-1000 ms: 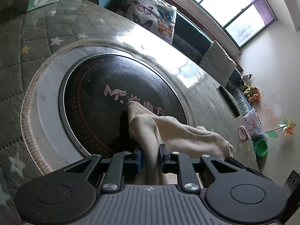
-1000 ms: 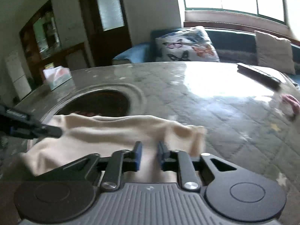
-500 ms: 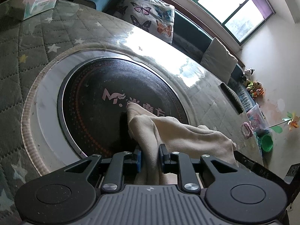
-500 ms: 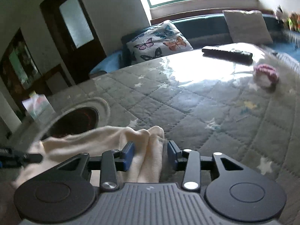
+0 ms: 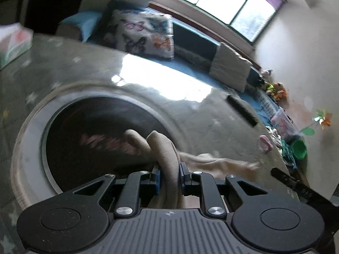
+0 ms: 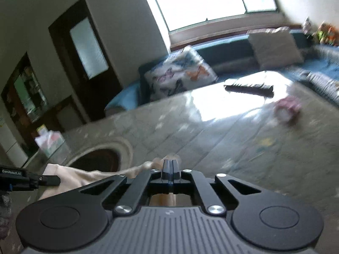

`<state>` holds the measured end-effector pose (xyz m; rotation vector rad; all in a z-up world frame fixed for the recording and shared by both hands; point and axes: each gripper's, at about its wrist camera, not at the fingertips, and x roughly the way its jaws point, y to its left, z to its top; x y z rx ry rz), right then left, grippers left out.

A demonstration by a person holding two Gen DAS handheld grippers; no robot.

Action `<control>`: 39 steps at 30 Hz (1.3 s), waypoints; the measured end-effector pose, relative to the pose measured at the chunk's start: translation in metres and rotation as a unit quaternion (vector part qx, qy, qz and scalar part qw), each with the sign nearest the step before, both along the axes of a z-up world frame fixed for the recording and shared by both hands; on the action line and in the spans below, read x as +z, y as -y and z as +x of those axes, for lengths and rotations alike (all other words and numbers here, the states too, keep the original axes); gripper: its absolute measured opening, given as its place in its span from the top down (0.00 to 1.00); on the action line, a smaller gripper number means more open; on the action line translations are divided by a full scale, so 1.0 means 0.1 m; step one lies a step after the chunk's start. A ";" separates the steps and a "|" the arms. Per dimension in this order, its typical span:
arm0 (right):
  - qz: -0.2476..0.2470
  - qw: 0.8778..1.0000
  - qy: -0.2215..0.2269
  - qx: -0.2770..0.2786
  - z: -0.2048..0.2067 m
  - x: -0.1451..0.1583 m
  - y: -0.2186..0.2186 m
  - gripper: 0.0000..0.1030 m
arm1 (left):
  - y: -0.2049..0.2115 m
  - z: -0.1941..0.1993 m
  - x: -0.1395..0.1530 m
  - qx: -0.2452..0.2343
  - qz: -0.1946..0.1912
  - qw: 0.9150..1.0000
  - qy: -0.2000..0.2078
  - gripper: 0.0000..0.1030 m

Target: Fold clothes

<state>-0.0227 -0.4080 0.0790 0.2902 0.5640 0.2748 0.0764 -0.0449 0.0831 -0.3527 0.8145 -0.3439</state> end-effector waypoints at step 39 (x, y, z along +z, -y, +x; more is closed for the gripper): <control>0.013 0.999 0.028 -0.041 -0.21 0.17 0.43 0.92 | 0.77 0.03 0.29 -0.069 0.013 0.997 0.044 0.84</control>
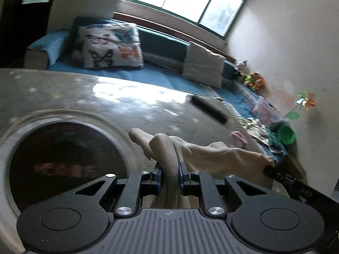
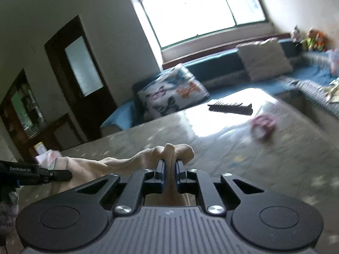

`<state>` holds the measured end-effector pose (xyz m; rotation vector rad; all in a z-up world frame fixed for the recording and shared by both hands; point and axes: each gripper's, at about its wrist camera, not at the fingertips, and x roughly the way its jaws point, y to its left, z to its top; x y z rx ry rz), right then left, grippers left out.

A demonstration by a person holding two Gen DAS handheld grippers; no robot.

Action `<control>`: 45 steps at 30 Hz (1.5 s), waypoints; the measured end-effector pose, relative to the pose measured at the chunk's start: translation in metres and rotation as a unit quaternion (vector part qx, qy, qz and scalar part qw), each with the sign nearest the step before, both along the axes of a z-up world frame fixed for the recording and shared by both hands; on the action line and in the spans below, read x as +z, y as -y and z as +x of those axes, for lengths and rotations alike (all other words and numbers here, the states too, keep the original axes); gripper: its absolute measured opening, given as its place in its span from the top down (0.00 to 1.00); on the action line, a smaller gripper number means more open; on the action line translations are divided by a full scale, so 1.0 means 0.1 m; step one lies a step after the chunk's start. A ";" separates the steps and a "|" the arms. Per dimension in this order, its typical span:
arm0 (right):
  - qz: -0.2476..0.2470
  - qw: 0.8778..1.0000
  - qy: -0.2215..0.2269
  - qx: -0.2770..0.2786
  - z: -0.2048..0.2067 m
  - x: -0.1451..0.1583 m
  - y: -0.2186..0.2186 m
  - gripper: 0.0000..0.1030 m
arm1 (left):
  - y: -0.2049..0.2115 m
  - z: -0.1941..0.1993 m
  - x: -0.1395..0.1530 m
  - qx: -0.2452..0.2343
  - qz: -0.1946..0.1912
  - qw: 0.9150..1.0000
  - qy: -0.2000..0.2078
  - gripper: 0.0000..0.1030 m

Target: Fold clothes

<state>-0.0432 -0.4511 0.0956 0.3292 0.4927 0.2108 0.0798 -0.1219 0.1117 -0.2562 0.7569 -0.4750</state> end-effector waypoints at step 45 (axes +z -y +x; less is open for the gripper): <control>-0.104 0.991 -0.085 -0.015 0.63 -0.48 0.26 0.82 | 1.73 0.69 -0.73 -0.159 0.093 0.983 -0.010 0.73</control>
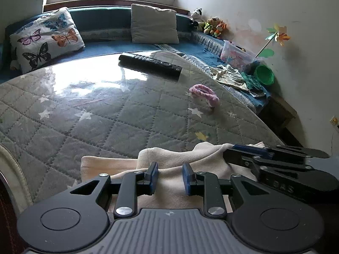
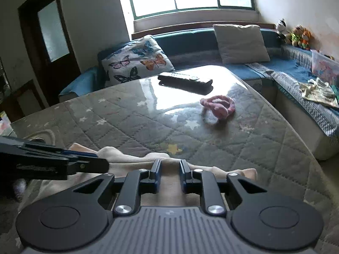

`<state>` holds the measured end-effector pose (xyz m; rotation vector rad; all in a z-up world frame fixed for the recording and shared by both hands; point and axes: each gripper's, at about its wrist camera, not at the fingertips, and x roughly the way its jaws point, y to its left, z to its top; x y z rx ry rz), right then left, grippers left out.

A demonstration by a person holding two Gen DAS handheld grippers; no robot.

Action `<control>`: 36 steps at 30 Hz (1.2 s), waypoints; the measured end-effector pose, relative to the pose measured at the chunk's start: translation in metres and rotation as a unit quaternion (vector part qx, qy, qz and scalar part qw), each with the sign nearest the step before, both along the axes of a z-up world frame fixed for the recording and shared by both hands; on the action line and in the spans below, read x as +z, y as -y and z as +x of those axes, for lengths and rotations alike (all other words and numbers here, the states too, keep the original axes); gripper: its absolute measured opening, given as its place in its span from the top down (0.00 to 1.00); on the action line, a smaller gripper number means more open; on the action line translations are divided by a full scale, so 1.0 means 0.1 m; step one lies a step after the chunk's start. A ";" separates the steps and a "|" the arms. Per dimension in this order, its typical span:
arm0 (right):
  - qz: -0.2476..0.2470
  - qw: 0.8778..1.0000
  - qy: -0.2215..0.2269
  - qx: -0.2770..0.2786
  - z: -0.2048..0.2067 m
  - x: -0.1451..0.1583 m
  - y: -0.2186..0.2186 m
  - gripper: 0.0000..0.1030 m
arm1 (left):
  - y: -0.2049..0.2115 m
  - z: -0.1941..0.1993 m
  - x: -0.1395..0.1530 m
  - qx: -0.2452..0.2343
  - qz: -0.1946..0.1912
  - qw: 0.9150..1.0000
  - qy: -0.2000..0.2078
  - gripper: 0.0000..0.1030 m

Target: Fold clothes

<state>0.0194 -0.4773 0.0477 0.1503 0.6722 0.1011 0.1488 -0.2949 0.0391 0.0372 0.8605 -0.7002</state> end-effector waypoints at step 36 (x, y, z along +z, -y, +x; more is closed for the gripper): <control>-0.086 0.995 0.009 0.045 -1.24 0.00 -0.37 0.51 | -0.40 -1.20 0.00 -0.008 0.035 0.997 0.067 0.58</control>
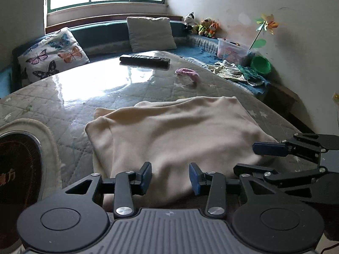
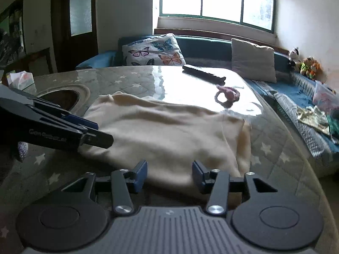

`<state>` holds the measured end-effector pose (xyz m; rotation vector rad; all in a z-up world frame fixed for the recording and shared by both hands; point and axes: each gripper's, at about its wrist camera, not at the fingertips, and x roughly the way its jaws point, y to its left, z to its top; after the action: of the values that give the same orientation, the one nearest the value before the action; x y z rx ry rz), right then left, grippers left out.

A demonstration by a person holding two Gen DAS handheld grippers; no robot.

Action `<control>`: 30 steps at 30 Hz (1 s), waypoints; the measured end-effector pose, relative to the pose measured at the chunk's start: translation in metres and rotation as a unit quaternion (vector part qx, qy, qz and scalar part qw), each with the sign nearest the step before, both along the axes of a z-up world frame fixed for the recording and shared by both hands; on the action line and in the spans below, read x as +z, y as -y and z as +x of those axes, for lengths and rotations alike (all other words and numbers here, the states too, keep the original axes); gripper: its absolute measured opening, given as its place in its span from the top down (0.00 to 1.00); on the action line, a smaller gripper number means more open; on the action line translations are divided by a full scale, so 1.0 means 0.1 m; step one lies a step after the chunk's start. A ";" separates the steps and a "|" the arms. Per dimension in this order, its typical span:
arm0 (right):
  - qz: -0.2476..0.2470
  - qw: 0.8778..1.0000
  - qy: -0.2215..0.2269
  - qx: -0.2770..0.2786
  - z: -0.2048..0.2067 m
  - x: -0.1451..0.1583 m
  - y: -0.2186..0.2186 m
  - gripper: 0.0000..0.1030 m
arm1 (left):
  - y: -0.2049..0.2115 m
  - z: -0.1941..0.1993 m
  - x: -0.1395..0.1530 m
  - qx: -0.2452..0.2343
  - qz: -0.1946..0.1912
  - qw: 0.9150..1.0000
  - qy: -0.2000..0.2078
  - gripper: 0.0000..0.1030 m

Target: Fold clothes

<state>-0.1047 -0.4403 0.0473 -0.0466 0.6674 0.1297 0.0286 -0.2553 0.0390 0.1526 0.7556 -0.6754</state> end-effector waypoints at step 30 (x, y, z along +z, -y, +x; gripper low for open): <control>0.038 0.998 0.026 -0.041 -0.22 0.06 0.23 0.26 | -0.53 -0.11 -0.02 0.076 -0.045 0.995 -0.039 0.49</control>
<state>-0.1272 -0.4635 0.0533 0.0493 0.6111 0.0752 0.0174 -0.2023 0.0374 -0.0132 0.8014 -0.5705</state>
